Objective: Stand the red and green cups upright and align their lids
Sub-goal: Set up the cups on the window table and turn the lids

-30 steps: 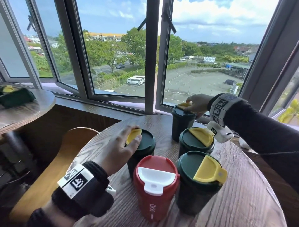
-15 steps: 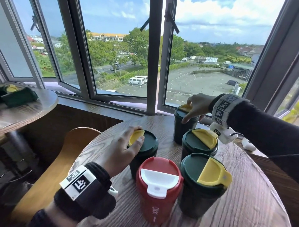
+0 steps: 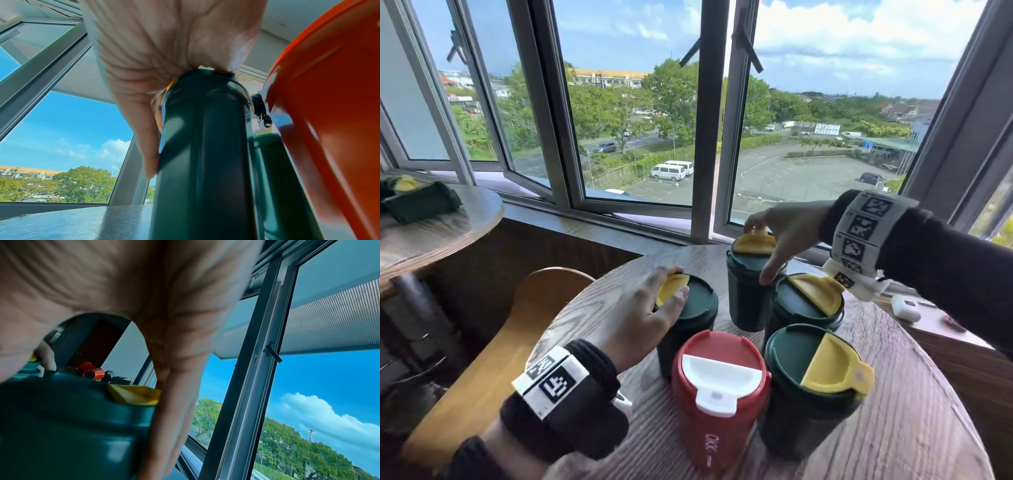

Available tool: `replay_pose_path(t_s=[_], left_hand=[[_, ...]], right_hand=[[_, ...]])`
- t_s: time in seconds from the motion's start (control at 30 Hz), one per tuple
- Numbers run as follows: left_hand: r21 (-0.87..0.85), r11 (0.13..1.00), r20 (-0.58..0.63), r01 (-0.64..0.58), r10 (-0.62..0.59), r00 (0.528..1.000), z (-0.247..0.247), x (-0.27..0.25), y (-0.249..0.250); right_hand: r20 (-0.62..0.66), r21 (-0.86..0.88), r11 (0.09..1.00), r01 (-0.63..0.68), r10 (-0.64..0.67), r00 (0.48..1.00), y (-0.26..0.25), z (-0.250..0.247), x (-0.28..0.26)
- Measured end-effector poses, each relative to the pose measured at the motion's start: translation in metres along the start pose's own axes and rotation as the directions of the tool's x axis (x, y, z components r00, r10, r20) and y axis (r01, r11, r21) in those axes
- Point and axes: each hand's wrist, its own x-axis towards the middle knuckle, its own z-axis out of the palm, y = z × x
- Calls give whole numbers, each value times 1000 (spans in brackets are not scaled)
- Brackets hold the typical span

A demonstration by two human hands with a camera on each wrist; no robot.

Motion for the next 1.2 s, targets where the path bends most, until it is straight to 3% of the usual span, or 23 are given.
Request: replay_pose_path(t_s=[0.47, 0.7, 0.9, 1.2], left_hand=[[-7, 1000, -4, -8, 8, 1000, 0, 0, -1], [-14, 1000, -6, -9, 9, 1000, 1, 1, 0], [9, 1000, 3, -2, 2, 1000, 0, 0, -2], [4, 1000, 10, 4, -4, 1000, 0, 0, -1]], right_hand=[[105, 139, 989, -43, 28, 994, 7, 2, -13], [72, 51, 999, -16, 12, 997, -6, -22, -13], [133, -176, 984, -38, 62, 989, -26, -12, -4], [180, -206, 976, -77, 115, 977, -38, -8, 2]])
